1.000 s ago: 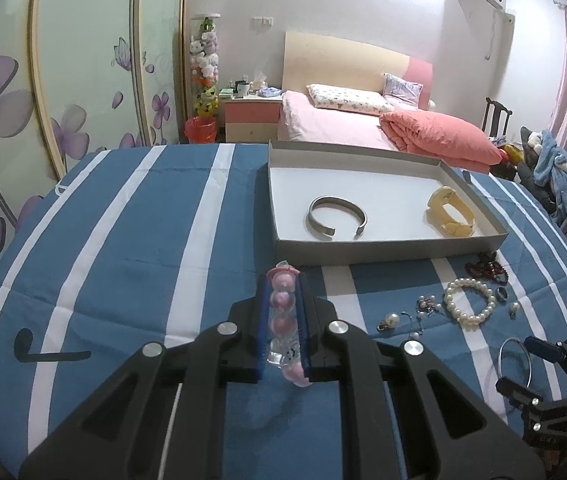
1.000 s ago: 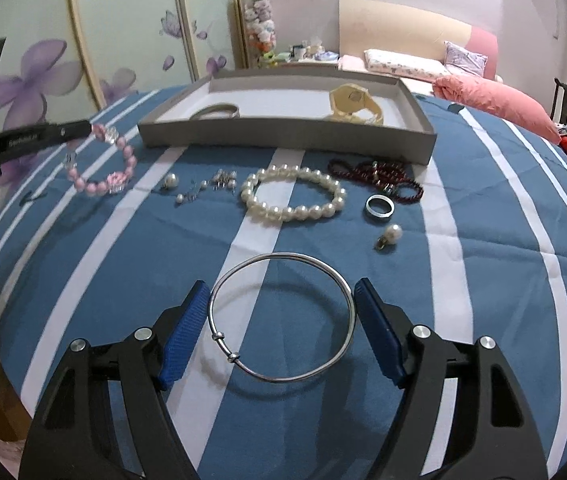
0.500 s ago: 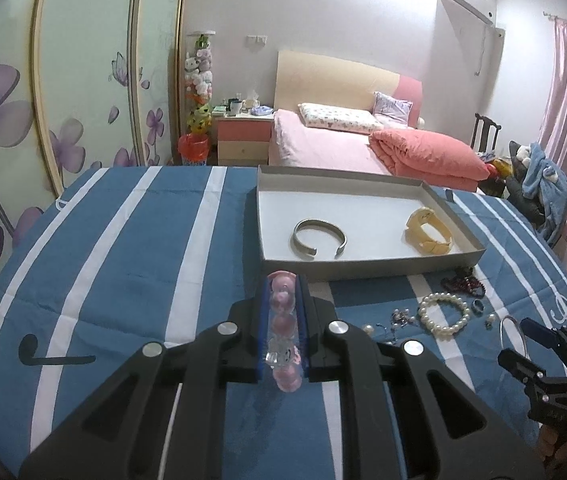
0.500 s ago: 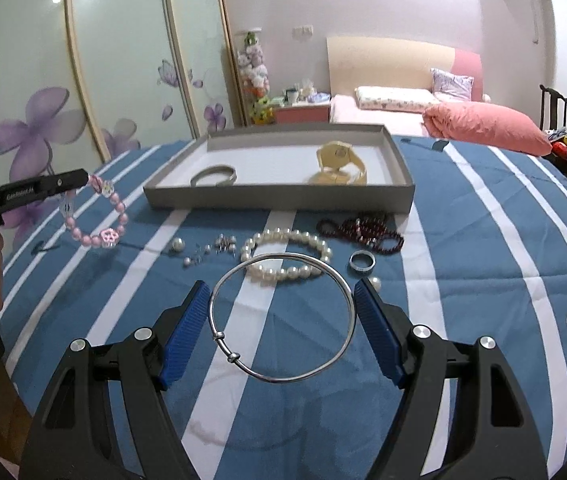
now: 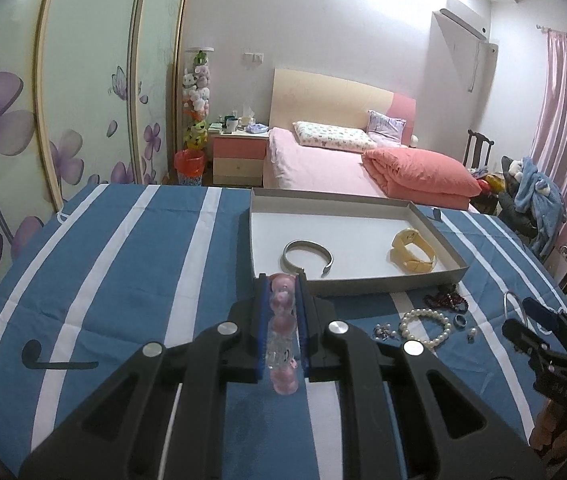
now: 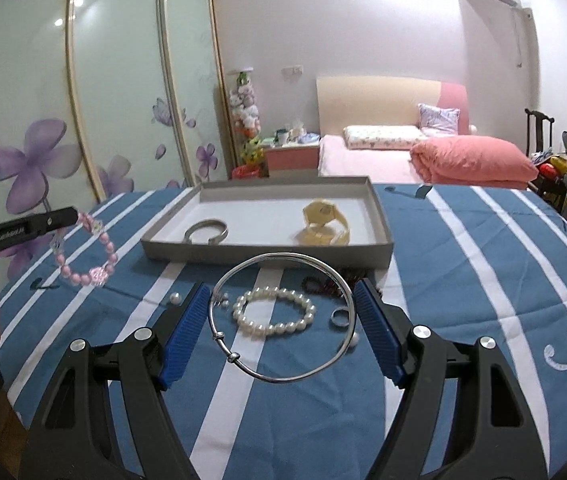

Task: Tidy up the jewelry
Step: 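Carry the pink bracelet and the silver bangle over the gray tray with both tools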

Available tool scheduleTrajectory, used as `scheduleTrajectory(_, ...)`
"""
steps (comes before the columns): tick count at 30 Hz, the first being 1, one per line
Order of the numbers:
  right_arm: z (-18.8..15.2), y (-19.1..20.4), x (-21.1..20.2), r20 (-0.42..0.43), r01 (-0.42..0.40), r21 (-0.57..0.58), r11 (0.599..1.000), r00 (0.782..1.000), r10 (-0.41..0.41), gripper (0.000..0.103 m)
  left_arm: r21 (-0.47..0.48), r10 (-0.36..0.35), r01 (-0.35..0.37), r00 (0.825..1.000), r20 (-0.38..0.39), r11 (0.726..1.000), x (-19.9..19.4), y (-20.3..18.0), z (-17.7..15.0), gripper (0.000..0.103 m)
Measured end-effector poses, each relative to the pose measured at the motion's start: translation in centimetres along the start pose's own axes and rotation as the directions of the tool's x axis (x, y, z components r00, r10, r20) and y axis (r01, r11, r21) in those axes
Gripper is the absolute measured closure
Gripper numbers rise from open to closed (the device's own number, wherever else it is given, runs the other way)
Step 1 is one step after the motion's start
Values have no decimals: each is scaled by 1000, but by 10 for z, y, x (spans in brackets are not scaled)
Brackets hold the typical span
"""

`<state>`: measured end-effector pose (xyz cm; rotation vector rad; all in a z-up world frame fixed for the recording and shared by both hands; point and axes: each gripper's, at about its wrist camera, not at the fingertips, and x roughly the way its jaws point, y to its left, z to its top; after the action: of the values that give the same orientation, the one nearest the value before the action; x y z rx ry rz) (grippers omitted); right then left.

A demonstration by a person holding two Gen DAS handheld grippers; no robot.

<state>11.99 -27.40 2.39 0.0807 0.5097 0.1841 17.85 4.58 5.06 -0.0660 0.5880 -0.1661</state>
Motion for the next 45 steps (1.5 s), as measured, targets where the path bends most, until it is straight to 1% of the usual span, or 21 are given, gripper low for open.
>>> scheduleTrajectory(4, 7, -2, -4, 45, 33, -3, 999, 998, -33, 29, -5, -4, 4, 1000, 13, 1000, -3, -2, 2, 90)
scheduleTrajectory(9, 18, -6, -9, 100, 53, 3, 999, 994, -53, 29, -10, -12, 13, 999, 40, 1000, -9, -5, 4, 90)
scheduleTrajectory(15, 32, -7, -9, 162, 68, 0, 998, 985, -67, 29, -14, -20, 21, 997, 77, 1000, -14, -10, 11, 90)
scheduleTrajectory(23, 51, -6, -5, 235, 72, -5, 997, 969, -69, 29, -13, -36, 37, 994, 108, 999, -10, -20, 23, 90)
scheduleTrajectory(28, 58, -5, 1, 256, 70, -10, 997, 964, -65, 29, -10, -43, 45, 992, 121, 999, -2, -27, 32, 90)
scheduleTrajectory(36, 71, -8, 20, 272, 67, -12, 998, 960, -61, 29, -1, -56, 56, 990, 129, 998, 25, -37, 52, 90)
scheduleTrajectory(45, 82, -16, 62, 234, 44, -9, 999, 971, -41, 29, 6, -51, 51, 991, 125, 999, 75, -46, 74, 90)
